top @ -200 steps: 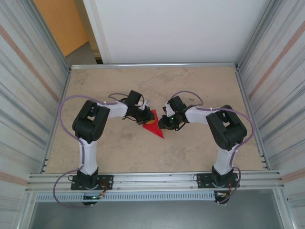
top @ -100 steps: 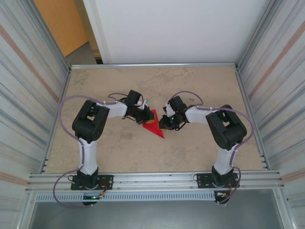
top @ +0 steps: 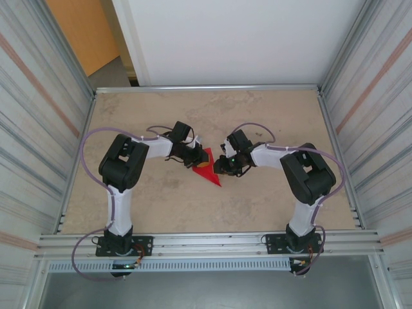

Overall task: Fold a paper plane with a square sheet of paper (pick it up from the middle)
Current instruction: Fourth fold the wing at the center of the table.

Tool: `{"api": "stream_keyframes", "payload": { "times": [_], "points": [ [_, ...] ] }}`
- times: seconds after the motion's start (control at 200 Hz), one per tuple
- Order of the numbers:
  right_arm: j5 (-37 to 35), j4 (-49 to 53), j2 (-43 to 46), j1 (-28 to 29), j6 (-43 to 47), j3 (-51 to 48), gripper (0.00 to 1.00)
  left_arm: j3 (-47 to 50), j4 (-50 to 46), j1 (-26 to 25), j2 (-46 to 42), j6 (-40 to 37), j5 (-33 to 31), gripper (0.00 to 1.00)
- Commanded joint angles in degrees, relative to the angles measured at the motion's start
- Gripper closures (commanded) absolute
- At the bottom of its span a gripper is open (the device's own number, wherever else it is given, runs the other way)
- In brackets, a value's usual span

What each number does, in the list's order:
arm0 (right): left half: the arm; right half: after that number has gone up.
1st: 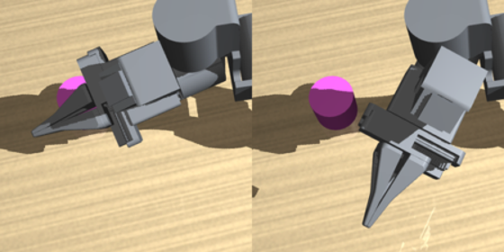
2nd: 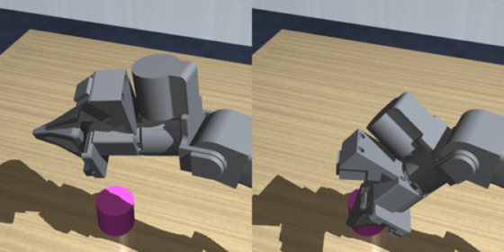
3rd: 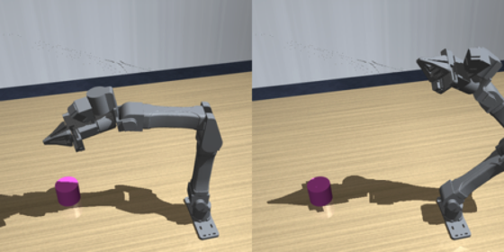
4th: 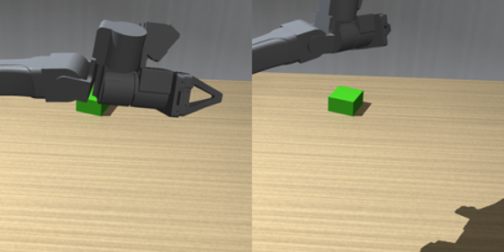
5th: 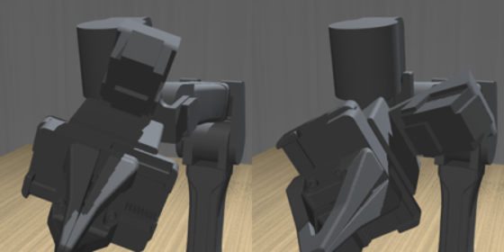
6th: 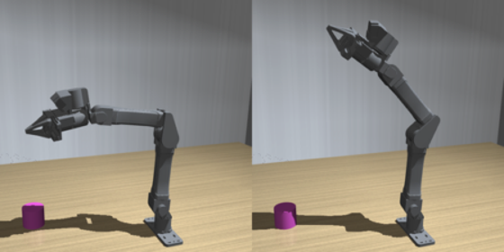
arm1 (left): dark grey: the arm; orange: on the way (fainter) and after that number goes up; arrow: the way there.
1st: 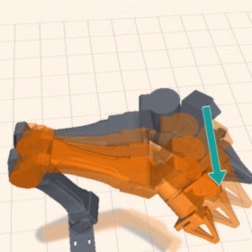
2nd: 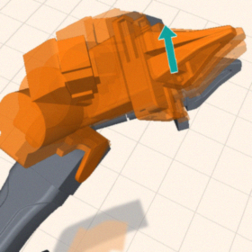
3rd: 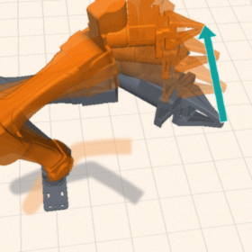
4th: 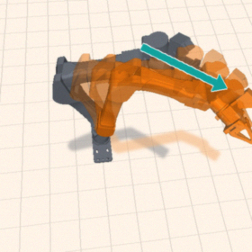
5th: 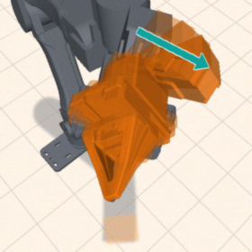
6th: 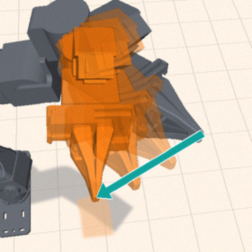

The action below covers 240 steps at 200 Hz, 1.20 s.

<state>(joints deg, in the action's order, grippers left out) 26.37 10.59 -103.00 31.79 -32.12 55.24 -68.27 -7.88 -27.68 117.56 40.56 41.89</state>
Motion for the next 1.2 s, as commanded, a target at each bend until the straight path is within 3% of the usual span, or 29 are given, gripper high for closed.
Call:
{"api": "stream_keyframes", "payload": {
  "times": [0.0, 0.205, 0.406, 1.198],
  "points": [
    [-3.91, 1.14, 5.94, -0.67, -2.69, -0.84, 0.66, -0.03, -5.54, 0.35, 2.14, -1.26, -2.68, 0.88],
    [4.5, 0.29, 4.27, 1.29, 0.88, 1.54, 0.74, -0.12, -5.73, 0.35, 3.82, -1.23, -2.78, 0.88],
    [8.19, -2.51, -0.18, 2.4, 0.21, 3.01, 0.84, -0.37, -5.82, 0.35, 4.17, -1.14, -2.38, 0.88],
    [5.27, 2.99, -7.65, 1.16, 3.31, 3.38, 0.88, -1.33, -8.91, 0.37, 5.73, -0.08, -4.1, 0.89]
  ]
}}
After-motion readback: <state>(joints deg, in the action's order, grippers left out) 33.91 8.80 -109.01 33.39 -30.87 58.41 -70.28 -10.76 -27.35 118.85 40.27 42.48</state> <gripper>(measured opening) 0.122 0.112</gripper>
